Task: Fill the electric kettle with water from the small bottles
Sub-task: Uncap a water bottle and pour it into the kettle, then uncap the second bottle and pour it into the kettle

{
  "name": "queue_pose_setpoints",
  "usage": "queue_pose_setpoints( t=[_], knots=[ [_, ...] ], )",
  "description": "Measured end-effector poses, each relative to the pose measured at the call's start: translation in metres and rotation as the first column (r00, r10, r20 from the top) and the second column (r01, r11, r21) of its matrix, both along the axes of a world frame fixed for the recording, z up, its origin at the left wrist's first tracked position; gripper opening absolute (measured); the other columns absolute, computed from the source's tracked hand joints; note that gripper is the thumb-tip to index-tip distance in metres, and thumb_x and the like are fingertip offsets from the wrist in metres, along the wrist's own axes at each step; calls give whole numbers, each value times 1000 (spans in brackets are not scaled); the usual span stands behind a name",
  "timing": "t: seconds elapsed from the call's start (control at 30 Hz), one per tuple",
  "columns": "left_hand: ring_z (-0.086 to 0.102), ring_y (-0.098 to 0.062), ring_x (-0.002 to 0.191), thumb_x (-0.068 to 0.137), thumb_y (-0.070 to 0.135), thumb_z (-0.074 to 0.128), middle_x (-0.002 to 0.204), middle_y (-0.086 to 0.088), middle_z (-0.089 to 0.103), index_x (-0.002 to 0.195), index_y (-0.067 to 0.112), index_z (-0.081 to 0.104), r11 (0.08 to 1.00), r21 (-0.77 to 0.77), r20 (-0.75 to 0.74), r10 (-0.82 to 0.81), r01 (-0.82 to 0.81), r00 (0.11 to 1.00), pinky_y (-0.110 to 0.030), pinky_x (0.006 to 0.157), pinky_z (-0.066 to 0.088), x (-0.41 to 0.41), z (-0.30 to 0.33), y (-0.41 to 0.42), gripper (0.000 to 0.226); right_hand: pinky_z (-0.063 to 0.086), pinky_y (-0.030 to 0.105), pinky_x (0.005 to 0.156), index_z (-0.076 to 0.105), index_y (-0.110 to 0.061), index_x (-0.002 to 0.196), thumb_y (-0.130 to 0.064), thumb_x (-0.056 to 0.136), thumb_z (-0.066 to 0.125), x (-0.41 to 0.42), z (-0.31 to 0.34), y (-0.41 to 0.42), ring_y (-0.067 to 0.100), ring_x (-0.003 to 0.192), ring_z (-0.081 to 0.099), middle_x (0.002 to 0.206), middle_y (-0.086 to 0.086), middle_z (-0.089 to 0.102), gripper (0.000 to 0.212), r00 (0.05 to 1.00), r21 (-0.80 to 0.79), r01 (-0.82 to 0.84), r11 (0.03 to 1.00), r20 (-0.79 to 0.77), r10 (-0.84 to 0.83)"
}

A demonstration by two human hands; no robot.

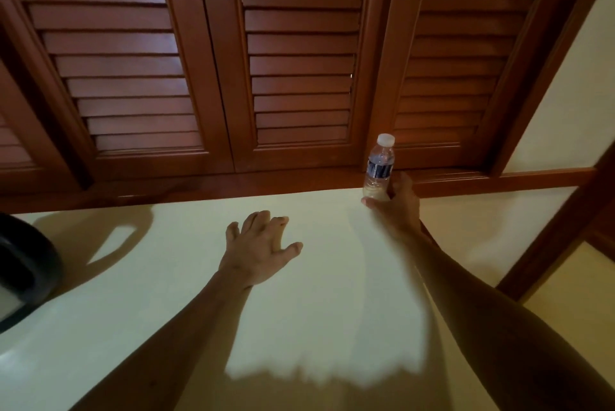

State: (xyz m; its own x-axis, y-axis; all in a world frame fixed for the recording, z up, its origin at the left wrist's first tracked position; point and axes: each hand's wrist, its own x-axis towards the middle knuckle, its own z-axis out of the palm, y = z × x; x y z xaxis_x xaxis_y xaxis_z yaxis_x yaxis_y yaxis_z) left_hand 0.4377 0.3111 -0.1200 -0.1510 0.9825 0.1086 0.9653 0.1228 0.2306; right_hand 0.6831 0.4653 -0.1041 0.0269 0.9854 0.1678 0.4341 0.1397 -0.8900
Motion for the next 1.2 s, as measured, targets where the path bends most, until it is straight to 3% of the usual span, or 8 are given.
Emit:
queue_pose_setpoints(
  t=[0.1, 0.23, 0.47, 0.7, 0.83, 1.03, 1.13, 1.2],
  knots=[
    [19, -19, 148, 90, 70, 40, 156, 2, 30, 145, 35, 37, 1000, 7, 20, -3, 2, 1000, -54, 116, 14, 1, 3, -2, 66, 53, 45, 90, 34, -28, 136, -36, 58, 85, 3, -8, -23, 23, 110, 59, 129, 2, 57, 94, 999, 3, 42, 999, 3, -42],
    [30, -21, 145, 94, 60, 47, 153, -1, 40, 145, 26, 42, 997, 59, 91, -47, 42, 995, -52, 118, 20, -1, 6, -13, 62, 47, 33, 89, 26, -17, 145, -31, 77, 77, -5, -4, -78, 24, 113, 56, 134, 7, 53, 85, 982, 44, -100, 994, 167, 92],
    [40, -20, 140, 97, 39, 55, 149, -2, 48, 139, 16, 53, 986, 103, 266, -153, 129, 952, -31, 114, 31, -34, 3, -91, 48, 37, 28, 101, 50, -15, 131, -48, 86, 60, -60, -1, -164, 19, 122, 50, 136, 2, 54, 56, 735, -30, -440, 898, 562, 379],
    [64, -17, 105, 92, 31, 62, 113, 12, 63, 125, 20, 60, 987, 136, 367, -134, 89, 921, -24, 94, 47, -110, 6, -240, 34, 44, 33, 100, 63, -10, 114, -31, 86, 63, -175, -3, -261, 20, 112, 58, 121, 3, 65, 36, 706, 36, -589, 807, 509, 493],
    [67, -23, 96, 90, 33, 63, 113, -8, 67, 117, 16, 64, 988, 134, 345, -116, 73, 932, -32, 88, 50, -169, 2, -331, 32, 47, 36, 97, 65, -13, 109, -34, 86, 63, -248, -11, -321, 18, 109, 59, 115, -1, 67, 32, 657, 76, -678, 731, 509, 556],
    [66, -6, 76, 90, 28, 66, 95, 6, 72, 117, 23, 67, 961, 184, 459, 102, -207, 883, -23, 73, 53, -259, 10, -440, 28, 44, 34, 101, 63, -16, 117, -34, 88, 60, -342, -10, -403, 15, 115, 56, 122, -3, 64, 34, 525, 82, -793, 604, 594, 609],
    [70, -14, 63, 91, 16, 66, 87, -1, 76, 106, 16, 70, 879, 215, 588, 232, -427, 775, -24, 58, 56, -298, 16, -482, 15, 44, 31, 100, 62, -16, 119, -34, 89, 59, -378, -6, -431, 13, 114, 57, 122, -3, 64, 35, 477, 86, -828, 553, 627, 616],
    [71, -6, 69, 90, 11, 66, 95, 3, 77, 98, 14, 70, 806, 258, 589, 306, -533, 748, -11, 61, 53, -322, 18, -506, 10, 46, 32, 98, 62, -17, 118, -36, 88, 58, -400, -4, -446, 11, 112, 58, 122, -3, 64, 36, 444, 80, -851, 519, 636, 631]
  ],
)
